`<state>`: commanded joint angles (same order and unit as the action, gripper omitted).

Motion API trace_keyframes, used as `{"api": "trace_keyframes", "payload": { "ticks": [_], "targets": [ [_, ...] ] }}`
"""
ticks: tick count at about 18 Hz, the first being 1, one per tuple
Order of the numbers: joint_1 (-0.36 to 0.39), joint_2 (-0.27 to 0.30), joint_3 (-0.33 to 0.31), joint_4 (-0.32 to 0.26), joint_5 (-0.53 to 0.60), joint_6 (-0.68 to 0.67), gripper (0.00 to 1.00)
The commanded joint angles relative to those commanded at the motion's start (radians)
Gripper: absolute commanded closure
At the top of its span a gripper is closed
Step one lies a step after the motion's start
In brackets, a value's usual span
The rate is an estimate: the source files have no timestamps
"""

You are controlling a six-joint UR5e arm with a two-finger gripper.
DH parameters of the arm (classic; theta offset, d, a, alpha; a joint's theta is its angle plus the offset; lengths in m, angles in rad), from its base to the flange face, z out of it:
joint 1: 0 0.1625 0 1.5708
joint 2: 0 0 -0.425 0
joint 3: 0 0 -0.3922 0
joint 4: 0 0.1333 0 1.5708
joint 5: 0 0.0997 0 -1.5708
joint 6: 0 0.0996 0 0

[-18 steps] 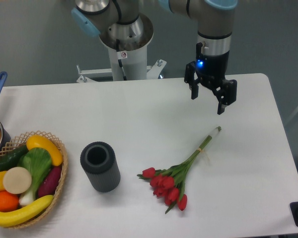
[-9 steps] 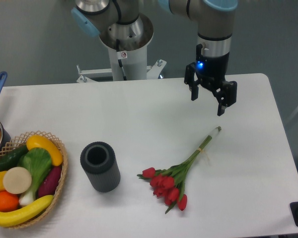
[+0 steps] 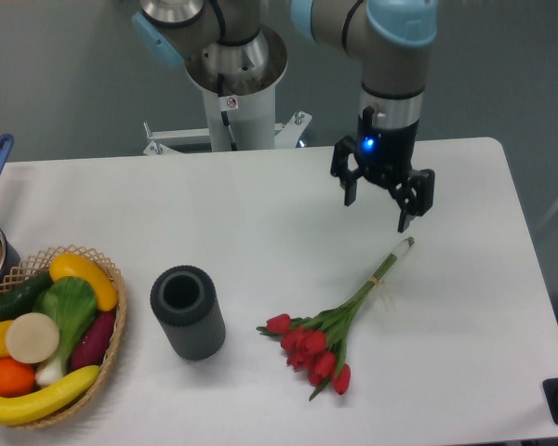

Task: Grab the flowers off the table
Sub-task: 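Move the open gripper down over the tulip stems near the string tie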

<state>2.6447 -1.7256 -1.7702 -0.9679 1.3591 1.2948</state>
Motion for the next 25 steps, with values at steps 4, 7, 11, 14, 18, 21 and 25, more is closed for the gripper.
{"api": "trace_keyframes", "payload": {
  "ticks": [4, 7, 11, 14, 18, 21, 25],
  "targets": [
    [-0.055, -0.075, 0.002, 0.002, 0.002, -0.084, 0.0],
    [-0.081, -0.133, 0.014, 0.002, 0.003, -0.156, 0.0],
    [-0.097, -0.222, 0.069, 0.002, 0.003, -0.201, 0.0],
    [-0.094, -0.259, 0.077, 0.003, 0.003, -0.193, 0.0],
    [-0.092, -0.305, 0.112, 0.002, 0.003, -0.193, 0.0],
    [-0.081, -0.331, 0.112, 0.006, 0.003, -0.189, 0.0],
    [-0.063, -0.353, 0.117, 0.008, 0.006, -0.189, 0.0]
  ]
}}
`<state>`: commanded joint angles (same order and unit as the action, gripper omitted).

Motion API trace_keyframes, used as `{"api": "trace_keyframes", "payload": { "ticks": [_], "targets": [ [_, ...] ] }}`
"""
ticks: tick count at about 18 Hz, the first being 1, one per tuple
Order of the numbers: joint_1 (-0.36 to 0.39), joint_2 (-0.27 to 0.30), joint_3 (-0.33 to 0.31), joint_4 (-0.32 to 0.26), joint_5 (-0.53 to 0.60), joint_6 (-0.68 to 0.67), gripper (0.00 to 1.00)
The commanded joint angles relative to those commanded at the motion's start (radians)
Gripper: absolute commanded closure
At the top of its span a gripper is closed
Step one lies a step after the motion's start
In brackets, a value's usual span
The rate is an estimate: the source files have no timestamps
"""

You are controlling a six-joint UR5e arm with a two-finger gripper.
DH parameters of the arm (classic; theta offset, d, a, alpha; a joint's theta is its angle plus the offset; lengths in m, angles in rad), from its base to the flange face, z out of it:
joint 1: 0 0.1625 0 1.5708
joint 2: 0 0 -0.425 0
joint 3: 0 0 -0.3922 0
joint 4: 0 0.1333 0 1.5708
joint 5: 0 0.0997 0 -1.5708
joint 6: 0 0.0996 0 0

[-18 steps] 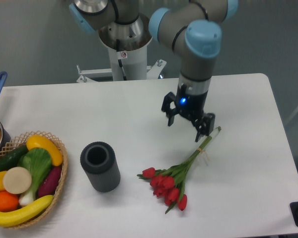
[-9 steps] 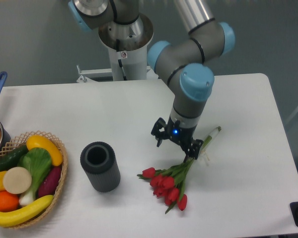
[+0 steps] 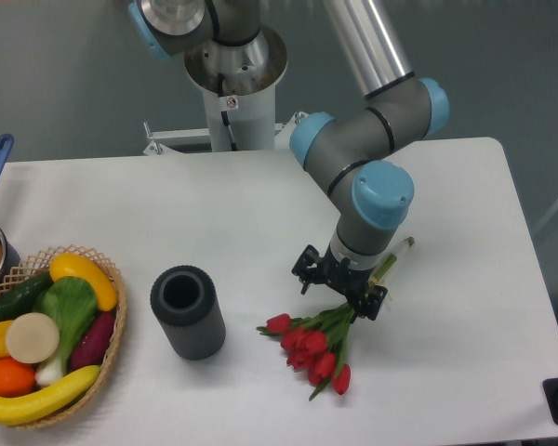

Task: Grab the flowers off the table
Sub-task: 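Move the open gripper down over the tulip stems near the string tie, then lower the gripper onto the stems and close it around them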

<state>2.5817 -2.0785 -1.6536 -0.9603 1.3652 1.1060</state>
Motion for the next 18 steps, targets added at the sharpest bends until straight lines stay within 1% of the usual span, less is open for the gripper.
{"api": "trace_keyframes", "payload": {
  "ticks": [2, 5, 7, 12, 14, 16, 18],
  "targets": [
    [0.0, -0.008, 0.0, 0.005, 0.005, -0.005, 0.0],
    [0.0, -0.014, -0.009, 0.029, 0.006, -0.008, 0.0],
    [0.0, -0.026, 0.002, 0.031, 0.008, -0.009, 0.0],
    [-0.005, -0.044, 0.002, 0.038, 0.018, -0.008, 0.0],
    [-0.008, -0.054, -0.005, 0.061, 0.032, -0.012, 0.0],
    [-0.011, -0.064, -0.005, 0.087, 0.069, -0.028, 0.0],
    [-0.011, -0.064, -0.008, 0.089, 0.075, -0.031, 0.0]
  ]
}}
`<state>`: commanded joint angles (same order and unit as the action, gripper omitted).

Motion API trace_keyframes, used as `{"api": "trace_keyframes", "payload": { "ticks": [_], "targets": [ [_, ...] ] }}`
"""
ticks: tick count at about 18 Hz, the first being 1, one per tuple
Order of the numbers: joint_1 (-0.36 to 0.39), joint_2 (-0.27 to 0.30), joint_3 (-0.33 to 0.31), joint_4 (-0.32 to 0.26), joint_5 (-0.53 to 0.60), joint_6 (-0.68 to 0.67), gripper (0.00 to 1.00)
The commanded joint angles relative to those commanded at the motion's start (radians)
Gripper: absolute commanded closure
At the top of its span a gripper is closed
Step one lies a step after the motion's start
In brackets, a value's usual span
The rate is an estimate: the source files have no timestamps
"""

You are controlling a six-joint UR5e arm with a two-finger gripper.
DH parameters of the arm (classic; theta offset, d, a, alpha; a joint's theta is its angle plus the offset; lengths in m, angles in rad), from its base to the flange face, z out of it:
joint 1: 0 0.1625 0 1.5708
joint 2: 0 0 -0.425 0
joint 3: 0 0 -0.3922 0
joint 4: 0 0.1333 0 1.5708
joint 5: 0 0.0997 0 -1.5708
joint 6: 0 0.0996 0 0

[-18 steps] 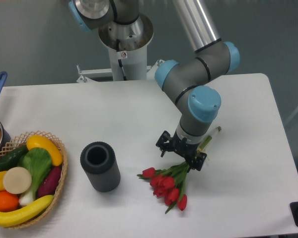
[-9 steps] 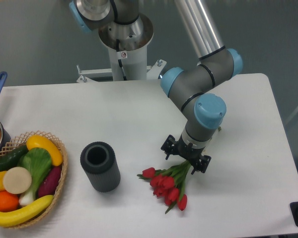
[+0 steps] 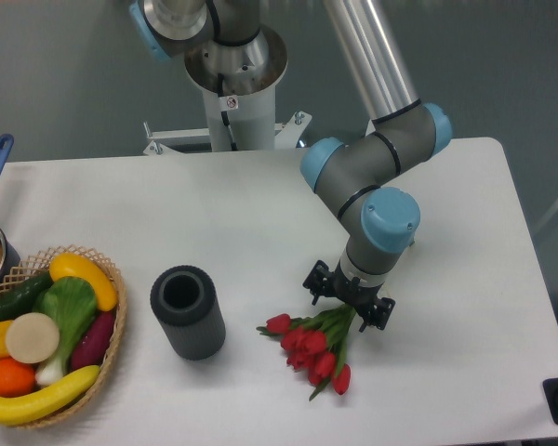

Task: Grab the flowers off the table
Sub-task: 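Lower the gripper onto the stems and close it around them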

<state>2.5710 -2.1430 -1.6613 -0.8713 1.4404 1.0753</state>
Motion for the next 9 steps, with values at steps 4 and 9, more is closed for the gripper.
{"api": "trace_keyframes", "payload": {
  "ticks": [4, 9],
  "targets": [
    [-0.002, 0.002, -0.006, 0.002, 0.0, 0.002, 0.07],
    [-0.002, 0.005, -0.011, 0.002, -0.002, 0.002, 0.28]
  ]
}}
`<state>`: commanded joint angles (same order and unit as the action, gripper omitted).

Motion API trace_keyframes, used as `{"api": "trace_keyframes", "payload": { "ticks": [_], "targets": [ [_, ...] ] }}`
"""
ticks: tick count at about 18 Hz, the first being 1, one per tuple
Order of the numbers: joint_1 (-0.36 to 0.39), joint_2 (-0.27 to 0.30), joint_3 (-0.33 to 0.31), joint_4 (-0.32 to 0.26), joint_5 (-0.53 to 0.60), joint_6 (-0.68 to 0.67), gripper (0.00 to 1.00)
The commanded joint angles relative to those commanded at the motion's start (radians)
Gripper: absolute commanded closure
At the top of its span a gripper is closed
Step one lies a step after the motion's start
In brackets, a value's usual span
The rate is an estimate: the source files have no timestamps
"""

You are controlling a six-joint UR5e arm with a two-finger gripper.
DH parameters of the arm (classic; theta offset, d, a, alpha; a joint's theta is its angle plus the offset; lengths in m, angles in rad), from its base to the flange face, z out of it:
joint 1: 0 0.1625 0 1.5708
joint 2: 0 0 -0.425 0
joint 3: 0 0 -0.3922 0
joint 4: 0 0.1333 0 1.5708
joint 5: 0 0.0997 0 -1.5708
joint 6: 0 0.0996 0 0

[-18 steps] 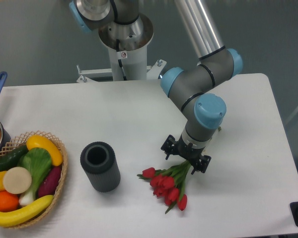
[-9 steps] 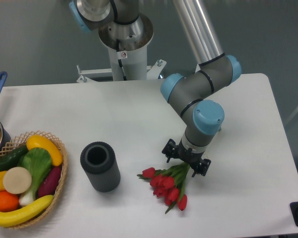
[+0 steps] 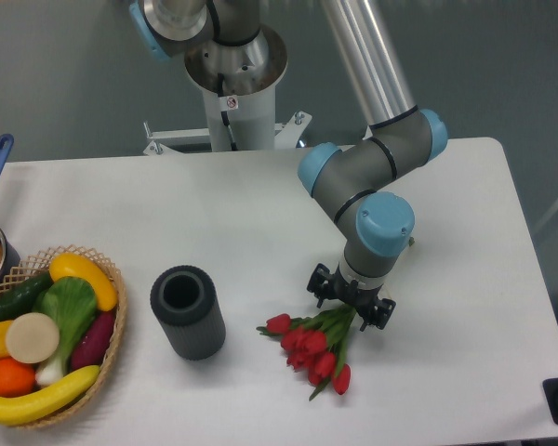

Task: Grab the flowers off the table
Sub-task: 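Lower the gripper onto the stems and close it around them, then lift the grasped red tulip bouquet up off the table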

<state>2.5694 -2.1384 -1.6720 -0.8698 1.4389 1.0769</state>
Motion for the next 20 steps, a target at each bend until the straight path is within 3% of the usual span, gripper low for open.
{"api": "trace_keyframes", "payload": {
  "ticks": [8, 13, 20],
  "targets": [
    [-0.006, 0.021, -0.008, -0.003, -0.005, -0.003, 0.64],
    [-0.006, 0.028, -0.014, -0.005, -0.005, -0.002, 0.75],
    [0.002, 0.052, -0.017, -0.005, -0.015, -0.003, 0.79]
  ]
}}
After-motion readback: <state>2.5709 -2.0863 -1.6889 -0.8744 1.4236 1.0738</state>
